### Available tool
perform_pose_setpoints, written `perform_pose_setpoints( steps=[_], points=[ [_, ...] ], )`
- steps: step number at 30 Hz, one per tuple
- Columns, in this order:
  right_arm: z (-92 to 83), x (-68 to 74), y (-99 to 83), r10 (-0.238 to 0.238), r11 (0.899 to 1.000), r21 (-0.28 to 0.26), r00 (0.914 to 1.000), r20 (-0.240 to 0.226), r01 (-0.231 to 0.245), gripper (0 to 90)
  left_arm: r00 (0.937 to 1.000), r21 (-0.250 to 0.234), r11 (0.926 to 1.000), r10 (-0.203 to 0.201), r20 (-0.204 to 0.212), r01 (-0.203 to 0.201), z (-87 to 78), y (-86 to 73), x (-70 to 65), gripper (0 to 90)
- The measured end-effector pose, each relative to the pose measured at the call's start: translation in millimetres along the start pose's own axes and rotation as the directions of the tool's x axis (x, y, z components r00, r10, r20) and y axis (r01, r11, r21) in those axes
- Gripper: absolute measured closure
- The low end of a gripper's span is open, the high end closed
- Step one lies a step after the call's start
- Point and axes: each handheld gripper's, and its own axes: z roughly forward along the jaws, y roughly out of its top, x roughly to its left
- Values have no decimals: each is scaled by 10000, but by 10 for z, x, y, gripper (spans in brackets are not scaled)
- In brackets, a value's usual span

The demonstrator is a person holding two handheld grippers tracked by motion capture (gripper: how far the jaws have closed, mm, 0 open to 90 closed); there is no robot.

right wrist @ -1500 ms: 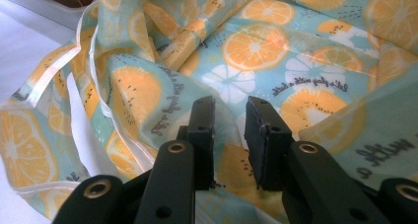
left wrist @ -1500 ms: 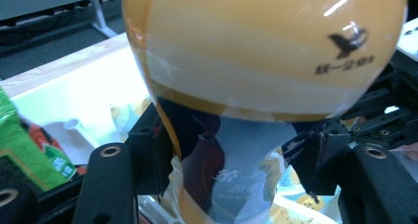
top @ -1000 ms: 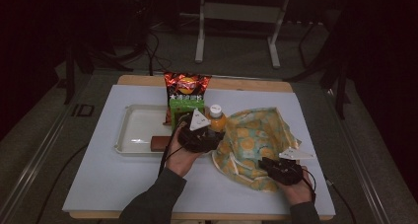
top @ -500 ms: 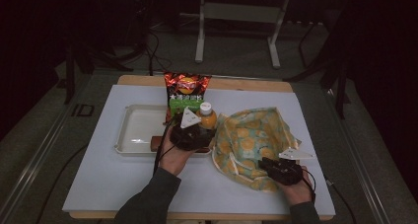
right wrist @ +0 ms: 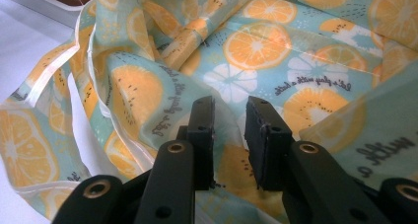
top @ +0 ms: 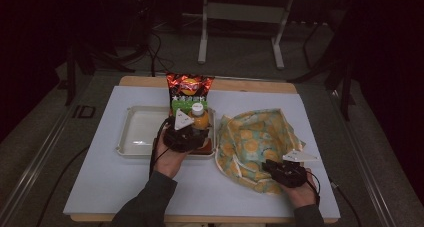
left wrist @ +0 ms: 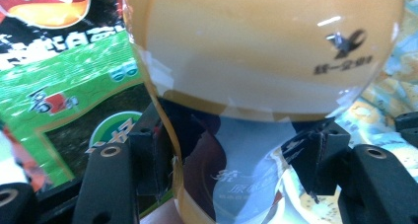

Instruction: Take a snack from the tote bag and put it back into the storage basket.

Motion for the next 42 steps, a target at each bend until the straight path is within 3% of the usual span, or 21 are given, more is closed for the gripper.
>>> perform_pose_setpoints(
  steps=[13, 23, 42],
  points=[
    [1, -1, -1, -22, 10000, -2, 10000, 3, 22, 730, 9986, -9, 9994, -358, -393, 358, -64, -79, 162, 398],
    [3, 0, -2, -6, 10000, 13, 10000, -8, 6, 729, 9966, -131, 9993, -354, -748, 345, -150, -94, 250, 398],
    [1, -1, -1, 87, 10000, 1, 10000, 1, -87, 728, 9879, -286, 9963, -841, -1302, 810, -291, -172, 476, 398]
  ],
)
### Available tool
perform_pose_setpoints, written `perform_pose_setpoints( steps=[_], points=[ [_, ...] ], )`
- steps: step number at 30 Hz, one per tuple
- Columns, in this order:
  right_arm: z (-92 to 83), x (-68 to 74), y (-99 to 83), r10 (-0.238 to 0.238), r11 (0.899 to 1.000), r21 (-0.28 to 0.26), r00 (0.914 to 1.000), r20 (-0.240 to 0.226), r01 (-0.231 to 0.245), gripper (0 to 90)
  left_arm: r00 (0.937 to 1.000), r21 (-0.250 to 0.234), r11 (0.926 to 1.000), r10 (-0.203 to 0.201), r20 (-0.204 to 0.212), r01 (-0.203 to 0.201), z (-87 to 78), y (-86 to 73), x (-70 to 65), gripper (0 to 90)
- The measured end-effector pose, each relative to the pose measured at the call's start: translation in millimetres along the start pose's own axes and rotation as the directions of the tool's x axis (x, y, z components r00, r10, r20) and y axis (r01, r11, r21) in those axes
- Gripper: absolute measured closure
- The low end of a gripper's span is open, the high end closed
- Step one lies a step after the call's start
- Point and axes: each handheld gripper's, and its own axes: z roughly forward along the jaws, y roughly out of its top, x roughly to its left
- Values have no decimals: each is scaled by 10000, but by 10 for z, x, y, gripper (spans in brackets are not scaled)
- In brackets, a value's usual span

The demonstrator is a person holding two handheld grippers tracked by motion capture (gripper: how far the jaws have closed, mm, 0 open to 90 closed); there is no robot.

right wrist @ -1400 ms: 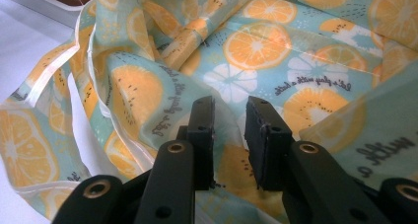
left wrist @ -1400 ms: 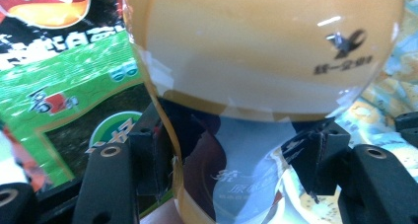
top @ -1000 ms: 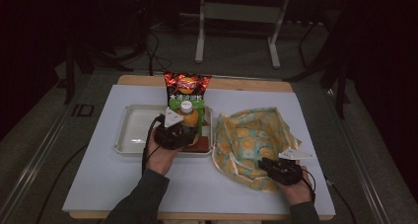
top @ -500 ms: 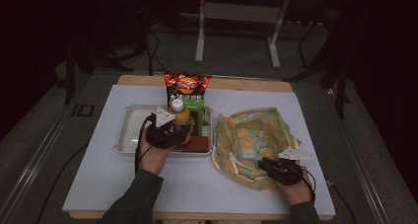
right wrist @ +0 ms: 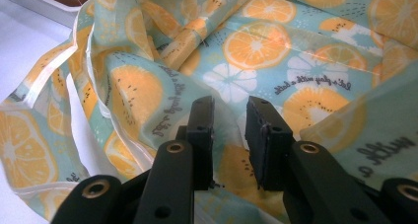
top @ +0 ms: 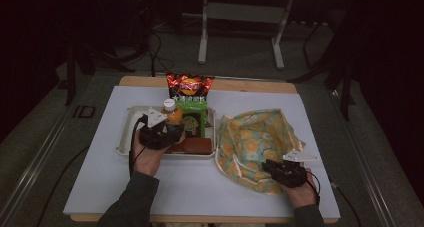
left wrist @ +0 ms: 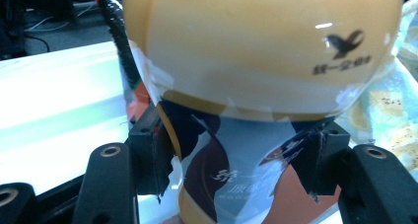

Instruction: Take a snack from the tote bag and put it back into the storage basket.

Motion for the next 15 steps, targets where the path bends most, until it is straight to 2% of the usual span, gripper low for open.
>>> perform_pose_setpoints(
  steps=[15],
  points=[
    [0, 0, 0, 29, 10000, 4, 10000, -2, -29, 728, 9994, -21, 9998, -213, -264, 213, -58, -62, 140, 398]
  ],
)
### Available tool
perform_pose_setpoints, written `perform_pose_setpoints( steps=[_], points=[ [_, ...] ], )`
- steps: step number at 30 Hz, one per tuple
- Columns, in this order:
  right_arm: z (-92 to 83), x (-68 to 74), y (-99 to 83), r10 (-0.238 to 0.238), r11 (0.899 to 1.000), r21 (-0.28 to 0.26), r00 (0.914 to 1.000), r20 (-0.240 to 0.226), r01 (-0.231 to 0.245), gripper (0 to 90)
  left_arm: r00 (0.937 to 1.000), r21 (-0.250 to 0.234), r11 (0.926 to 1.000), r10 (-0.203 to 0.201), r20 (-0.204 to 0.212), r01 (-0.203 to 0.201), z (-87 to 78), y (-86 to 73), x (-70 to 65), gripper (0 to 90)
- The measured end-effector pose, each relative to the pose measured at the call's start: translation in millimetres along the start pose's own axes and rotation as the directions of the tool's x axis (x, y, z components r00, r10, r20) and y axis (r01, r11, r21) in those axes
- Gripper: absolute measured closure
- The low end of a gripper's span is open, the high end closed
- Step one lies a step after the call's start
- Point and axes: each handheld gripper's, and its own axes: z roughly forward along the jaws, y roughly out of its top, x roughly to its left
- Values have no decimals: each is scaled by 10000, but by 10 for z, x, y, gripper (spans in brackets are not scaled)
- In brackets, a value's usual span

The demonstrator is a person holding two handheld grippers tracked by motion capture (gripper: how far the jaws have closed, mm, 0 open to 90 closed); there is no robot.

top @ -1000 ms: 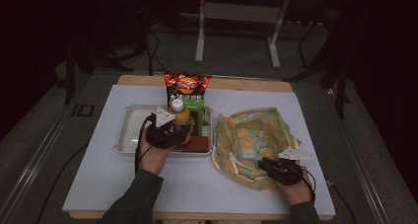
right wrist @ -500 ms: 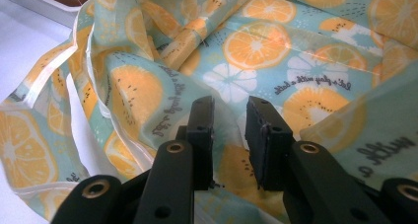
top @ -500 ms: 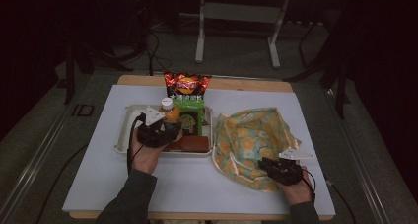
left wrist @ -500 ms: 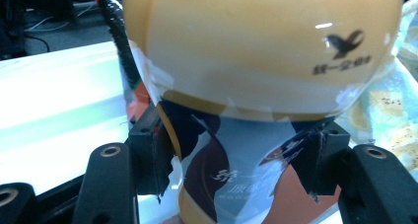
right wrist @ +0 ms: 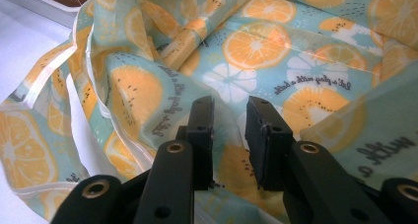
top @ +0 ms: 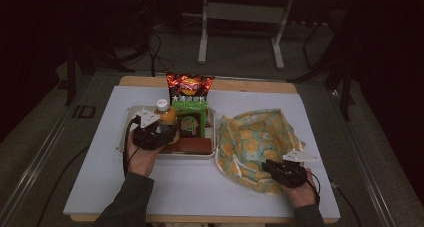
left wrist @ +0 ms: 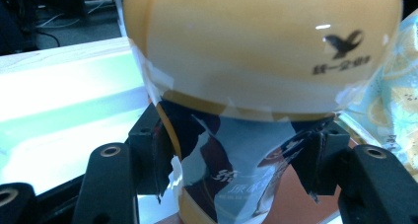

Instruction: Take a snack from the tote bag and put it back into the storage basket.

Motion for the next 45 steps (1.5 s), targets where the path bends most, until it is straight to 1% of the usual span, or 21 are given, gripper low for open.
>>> perform_pose_setpoints(
  steps=[13, 20, 25, 45],
  points=[
    [-2, 0, 1, -5, 10000, -12, 10000, -2, 5, 728, 9999, -16, 10000, -22, -99, 22, -54, -31, 83, 399],
    [1, 1, 0, -19, 10000, -1, 10000, 5, 19, 728, 9998, -66, 9999, -140, -173, 139, -88, -41, 142, 398],
    [0, 0, 0, -6, 10000, -2, 10000, 2, 6, 728, 9997, -44, 9999, -94, -226, 93, -121, -58, 183, 398],
    [2, 0, 0, -22, 10000, 12, 10000, 1, 22, 728, 9971, -117, 9989, -466, -603, 460, -243, -135, 380, 398]
  ],
)
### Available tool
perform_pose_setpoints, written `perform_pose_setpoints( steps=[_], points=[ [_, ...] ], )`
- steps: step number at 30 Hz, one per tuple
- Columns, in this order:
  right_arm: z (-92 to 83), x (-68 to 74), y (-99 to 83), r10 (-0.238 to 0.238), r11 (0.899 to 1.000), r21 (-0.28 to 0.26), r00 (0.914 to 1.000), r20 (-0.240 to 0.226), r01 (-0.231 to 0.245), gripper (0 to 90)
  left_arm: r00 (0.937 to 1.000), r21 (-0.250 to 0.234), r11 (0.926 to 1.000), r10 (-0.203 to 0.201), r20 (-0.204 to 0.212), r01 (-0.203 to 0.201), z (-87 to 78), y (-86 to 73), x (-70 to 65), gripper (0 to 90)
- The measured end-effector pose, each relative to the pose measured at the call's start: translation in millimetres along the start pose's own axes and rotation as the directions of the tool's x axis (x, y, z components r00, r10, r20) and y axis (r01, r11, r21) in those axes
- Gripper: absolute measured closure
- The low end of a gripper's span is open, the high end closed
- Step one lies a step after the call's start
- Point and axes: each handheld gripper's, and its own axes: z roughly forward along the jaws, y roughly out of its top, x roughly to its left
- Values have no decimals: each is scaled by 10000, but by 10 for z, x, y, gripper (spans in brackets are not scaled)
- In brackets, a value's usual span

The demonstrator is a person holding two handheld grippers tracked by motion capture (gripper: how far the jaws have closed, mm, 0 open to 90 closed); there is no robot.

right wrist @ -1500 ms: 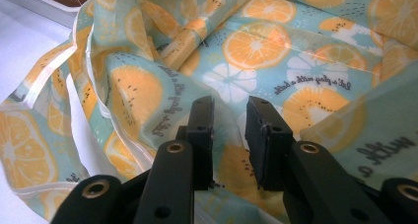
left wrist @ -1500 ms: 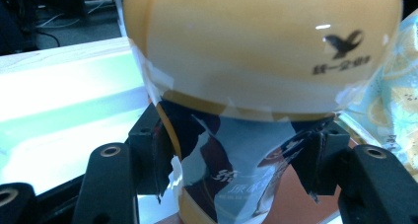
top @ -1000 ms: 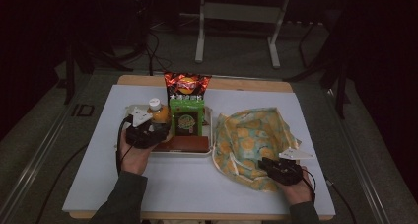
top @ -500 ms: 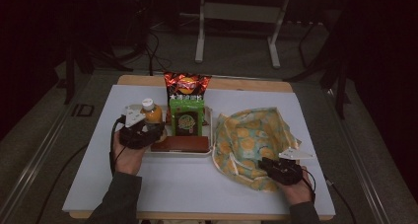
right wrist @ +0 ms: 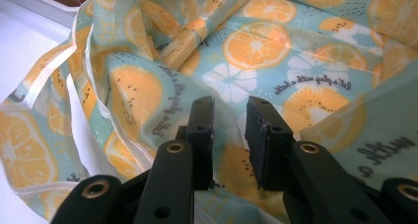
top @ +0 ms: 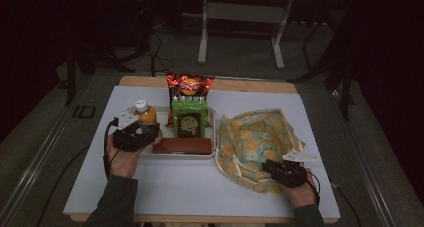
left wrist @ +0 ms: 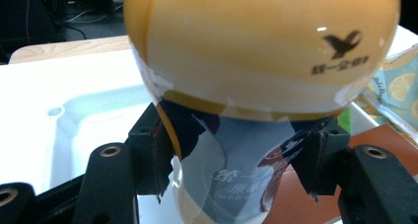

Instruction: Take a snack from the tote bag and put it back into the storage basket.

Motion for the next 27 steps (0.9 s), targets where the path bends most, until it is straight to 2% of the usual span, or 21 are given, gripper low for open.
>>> perform_pose_setpoints(
  steps=[16, 27],
  points=[
    [5, -5, -2, -19, 10000, 3, 10000, 4, 19, 727, 9994, 87, 9997, -214, -261, 216, -14, -74, 112, 398],
    [6, -7, -4, 9, 10000, 10, 10000, -8, -9, 727, 9984, -44, 9992, -402, -391, 400, -27, -122, 176, 398]
  ],
)
